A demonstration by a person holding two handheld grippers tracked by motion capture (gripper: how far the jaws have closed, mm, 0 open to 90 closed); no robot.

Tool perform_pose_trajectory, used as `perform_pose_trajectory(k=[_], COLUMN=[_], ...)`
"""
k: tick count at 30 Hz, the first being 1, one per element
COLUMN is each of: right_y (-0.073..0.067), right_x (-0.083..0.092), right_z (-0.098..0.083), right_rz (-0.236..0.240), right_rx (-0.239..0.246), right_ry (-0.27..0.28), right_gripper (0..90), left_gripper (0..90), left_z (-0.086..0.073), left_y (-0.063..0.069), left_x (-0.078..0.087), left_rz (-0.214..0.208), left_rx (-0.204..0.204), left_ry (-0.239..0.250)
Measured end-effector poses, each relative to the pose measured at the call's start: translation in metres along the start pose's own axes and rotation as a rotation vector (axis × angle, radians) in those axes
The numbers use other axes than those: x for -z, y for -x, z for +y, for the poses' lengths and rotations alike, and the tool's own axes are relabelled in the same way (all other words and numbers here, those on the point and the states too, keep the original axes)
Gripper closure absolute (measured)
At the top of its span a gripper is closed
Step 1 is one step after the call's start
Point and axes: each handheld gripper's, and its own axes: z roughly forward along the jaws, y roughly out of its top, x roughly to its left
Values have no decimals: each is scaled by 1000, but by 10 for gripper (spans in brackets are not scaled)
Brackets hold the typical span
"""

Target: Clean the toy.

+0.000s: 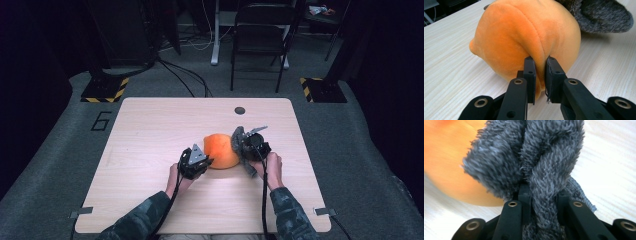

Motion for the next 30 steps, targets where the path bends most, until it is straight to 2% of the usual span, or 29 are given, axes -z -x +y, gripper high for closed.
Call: perform_pose_trajectory(k=[4,8,11,13,15,18,20,21,23,26,28,30], right_y=[5,11,12,13,14,12,3,-2,-14,-26,-31,-30], right_x=[-11,-25,-23,-14,-1,24,37,40,41,30,19,14], right_z=[-6,-13,-11,-8,-4,6,13,15,19,20,17,14], right_rz=[-28,-23,-31,-49,-69,-34,7,12,33,50,21,18], right_rx=[-24,-47,-41,-48,-27,-40,-25,-4,29,77,93,93], right_ry=[-52,-106,-109,-88,-47,62,109,125,115,78,52,47], right_gripper=[737,736,736,737,737,737,737,737,736,737,737,737], left_gripper=[803,802,802,801,800,799,798,797,792,781,751,680], left_z=[-1,-2,-2,-3,-3,-3,-3,-3,-3,-4,-4,-4], left_y=[-2,-4,-5,-7,-9,-9,-9,-9,-9,-9,-9,-9], left_x=[0,0,1,1,1,1,1,1,1,1,1,2], left_rz=[1,0,-3,3,2,4,5,5,6,4,2,10], left_rx=[8,12,15,22,28,28,27,28,31,33,34,37], left_ry=[-2,1,2,4,6,7,8,8,9,10,9,12])
